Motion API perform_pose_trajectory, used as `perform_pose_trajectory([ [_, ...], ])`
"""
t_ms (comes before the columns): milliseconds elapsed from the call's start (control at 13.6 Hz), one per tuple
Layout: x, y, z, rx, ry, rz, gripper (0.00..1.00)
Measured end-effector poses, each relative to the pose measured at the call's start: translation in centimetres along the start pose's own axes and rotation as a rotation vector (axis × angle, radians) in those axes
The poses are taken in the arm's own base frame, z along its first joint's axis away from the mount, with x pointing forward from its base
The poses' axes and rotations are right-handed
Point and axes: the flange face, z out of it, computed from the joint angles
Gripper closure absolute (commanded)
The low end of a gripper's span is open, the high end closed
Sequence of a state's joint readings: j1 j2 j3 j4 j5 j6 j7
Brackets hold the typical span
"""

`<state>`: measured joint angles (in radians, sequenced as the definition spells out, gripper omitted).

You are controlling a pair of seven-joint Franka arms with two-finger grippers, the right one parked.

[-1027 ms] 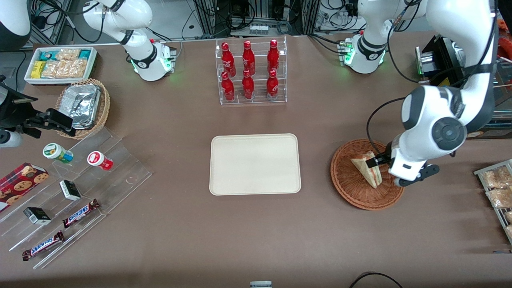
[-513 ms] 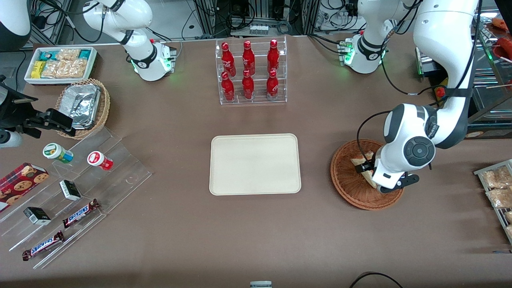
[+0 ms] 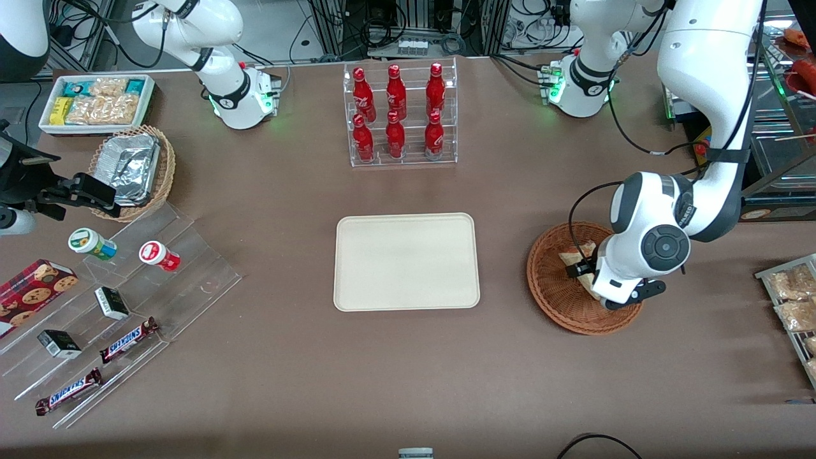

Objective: Place sandwich from basket to tray
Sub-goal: 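Lower the left gripper and close it on the wrapped sandwich, then lift the sandwich and carry it over the cream tray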

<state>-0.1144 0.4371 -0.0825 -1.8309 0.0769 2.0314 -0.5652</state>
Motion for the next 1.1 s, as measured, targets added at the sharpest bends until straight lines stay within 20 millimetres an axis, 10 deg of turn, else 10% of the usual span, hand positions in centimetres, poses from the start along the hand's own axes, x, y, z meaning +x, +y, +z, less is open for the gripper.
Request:
perform_pose_trajectory([
  [440,-0.5,0.0,2.7,-0.021,0.029,0.005,0.03],
  [513,-0.7,-0.1,3.4,-0.024,0.031,0.006,0.12],
  [733,-1.3,-0.4,4.5,-0.025,0.031,0.007,0.95],
  [1100,-1.7,-0.8,4.2,-0.024,0.035,0.006,1.0],
])
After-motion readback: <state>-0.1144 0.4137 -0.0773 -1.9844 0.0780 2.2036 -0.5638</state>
